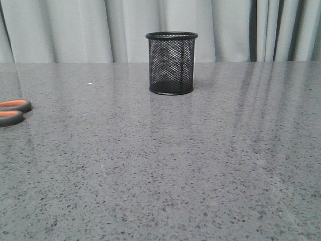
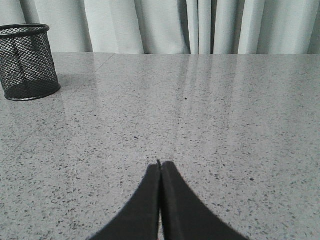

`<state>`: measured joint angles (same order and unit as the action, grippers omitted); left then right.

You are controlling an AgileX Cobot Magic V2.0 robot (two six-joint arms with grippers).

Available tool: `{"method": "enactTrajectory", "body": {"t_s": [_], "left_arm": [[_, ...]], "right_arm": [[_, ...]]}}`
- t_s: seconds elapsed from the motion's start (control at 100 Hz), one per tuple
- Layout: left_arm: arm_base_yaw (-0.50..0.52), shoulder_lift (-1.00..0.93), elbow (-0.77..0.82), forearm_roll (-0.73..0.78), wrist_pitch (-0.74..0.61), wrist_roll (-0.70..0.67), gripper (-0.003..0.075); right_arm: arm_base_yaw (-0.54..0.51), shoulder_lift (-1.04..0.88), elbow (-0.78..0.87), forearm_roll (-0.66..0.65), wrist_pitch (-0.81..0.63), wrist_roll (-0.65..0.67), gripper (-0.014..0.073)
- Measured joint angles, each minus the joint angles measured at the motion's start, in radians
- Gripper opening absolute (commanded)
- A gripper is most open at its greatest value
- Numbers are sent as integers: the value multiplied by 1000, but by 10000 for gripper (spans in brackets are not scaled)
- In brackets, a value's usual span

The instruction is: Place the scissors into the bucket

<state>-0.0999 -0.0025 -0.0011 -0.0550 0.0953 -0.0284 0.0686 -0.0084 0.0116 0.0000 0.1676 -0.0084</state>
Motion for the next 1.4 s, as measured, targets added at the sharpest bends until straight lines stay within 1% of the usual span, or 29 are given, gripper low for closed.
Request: {"method": "enactTrajectory", "body": {"t_s": [1.13,1.25,1.4], "left_arm": [[0,0,0,-1,0,0,-21],[0,0,0,-39,0,0,-21],[0,0,0,-188,-2,0,-21]], "right_arm": [[0,0,0,0,-5,0,-54],[0,0,0,72,-35,0,-54],[0,0,0,229,-88,0,-54]]}}
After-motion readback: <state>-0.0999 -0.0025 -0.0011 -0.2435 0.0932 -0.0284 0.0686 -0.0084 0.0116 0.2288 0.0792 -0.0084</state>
